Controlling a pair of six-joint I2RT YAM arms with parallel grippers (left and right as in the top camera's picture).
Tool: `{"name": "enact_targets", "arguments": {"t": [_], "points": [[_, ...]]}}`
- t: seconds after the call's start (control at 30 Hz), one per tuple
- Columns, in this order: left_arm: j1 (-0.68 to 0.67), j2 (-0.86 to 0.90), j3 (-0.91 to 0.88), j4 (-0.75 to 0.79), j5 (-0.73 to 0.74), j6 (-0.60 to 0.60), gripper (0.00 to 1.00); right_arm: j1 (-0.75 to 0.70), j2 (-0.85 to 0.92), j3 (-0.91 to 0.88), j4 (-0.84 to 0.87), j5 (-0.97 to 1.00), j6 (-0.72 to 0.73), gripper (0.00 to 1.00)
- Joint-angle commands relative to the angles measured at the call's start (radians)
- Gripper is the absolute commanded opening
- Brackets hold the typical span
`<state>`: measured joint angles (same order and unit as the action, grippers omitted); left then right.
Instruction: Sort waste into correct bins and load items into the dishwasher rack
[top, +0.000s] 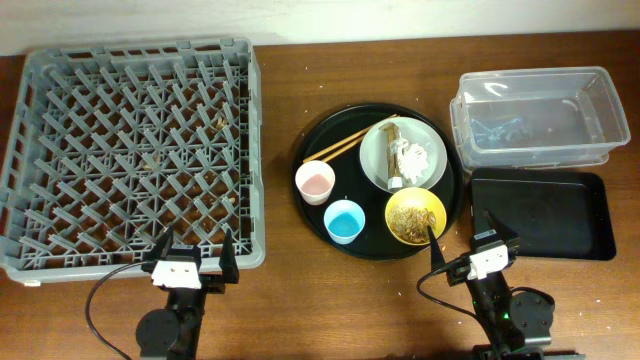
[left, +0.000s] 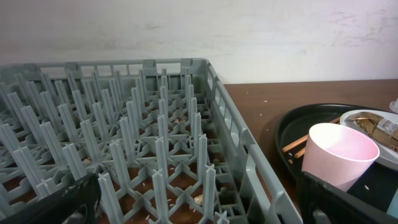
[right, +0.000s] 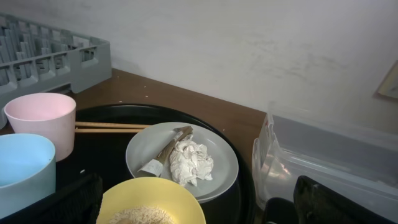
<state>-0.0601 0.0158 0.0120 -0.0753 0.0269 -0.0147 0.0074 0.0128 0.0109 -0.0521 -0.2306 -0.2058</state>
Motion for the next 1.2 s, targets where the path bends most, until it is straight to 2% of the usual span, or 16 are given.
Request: {"name": "enact_targets", "arguments": {"t": [0.0,0.9,1.0,1.07,1.1,1.17], "points": [[0.004,-0.002,-0.003,-0.005,0.007,0.016,0.99,0.006,-0.005,-0.005,-0.005,-0.009,0.004,0.98],[0.004,-0.002,-0.003,-0.006,-0.003,0.015,0.99,0.006,-0.005,-0.005,-0.003,-0.010,0.004,0.98],[0.004,-0.002,-0.003,0.029,0.007,0.015,0.99,0.006,-0.005,-0.005,0.000,-0.129,0.005,0.98],[0.004,-0.002,0.007,0.159,0.063,0.016,0.99,0.006,-0.005,0.045,-0.014,-0.196,0.170,0.98],[0.004,0.000,0.043,0.169,0.057,0.016,0.99,0.006,0.001,0.099,-0.052,-0.196,0.181,0.99],[0.004,0.089,0.190,0.040,0.057,0.016,0.99,0.006,0.069,0.245,-0.154,-0.196,0.181,0.98]]}}
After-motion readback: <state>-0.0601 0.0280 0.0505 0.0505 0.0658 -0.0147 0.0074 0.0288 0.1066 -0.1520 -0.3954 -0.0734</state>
